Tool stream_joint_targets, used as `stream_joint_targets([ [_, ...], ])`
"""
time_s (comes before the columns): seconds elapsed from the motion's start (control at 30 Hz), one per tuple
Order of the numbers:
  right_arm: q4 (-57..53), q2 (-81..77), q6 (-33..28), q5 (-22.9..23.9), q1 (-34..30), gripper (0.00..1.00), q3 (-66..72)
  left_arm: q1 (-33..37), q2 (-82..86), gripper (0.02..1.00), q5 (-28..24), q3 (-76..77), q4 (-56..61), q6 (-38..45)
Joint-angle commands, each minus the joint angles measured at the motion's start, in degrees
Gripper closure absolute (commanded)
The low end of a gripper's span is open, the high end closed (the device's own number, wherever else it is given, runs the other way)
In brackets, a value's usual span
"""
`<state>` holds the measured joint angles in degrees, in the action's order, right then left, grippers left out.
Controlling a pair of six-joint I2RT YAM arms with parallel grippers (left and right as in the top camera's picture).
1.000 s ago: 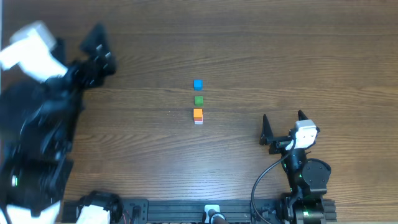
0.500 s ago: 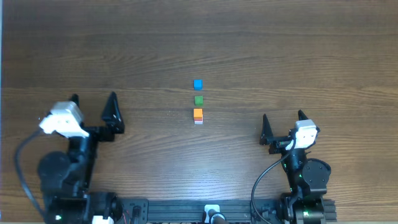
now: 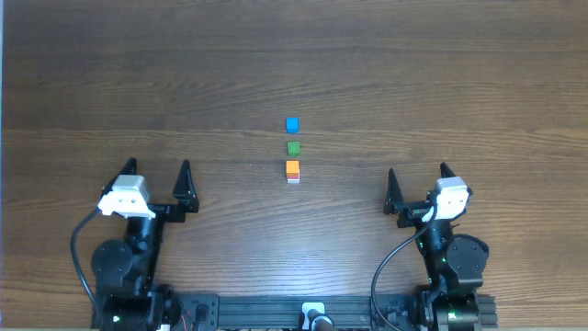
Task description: Stack Cubes
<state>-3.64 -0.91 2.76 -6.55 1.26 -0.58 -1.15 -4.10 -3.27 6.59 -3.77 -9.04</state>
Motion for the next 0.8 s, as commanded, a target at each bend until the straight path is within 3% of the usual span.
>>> stream_joint_targets([
  [0.03,-0.2,0.3,-0.3,0.2,-0.2,0.007,0.3,-0.2,4.0,0.02,-0.8,-3.7,0.7,1.4],
  [0.8,-0.2,0.3,-0.3,0.2,-0.2,0.009,0.3,-0.2,3.7,0.018,-0.8,-6.3,-0.3,1.3],
])
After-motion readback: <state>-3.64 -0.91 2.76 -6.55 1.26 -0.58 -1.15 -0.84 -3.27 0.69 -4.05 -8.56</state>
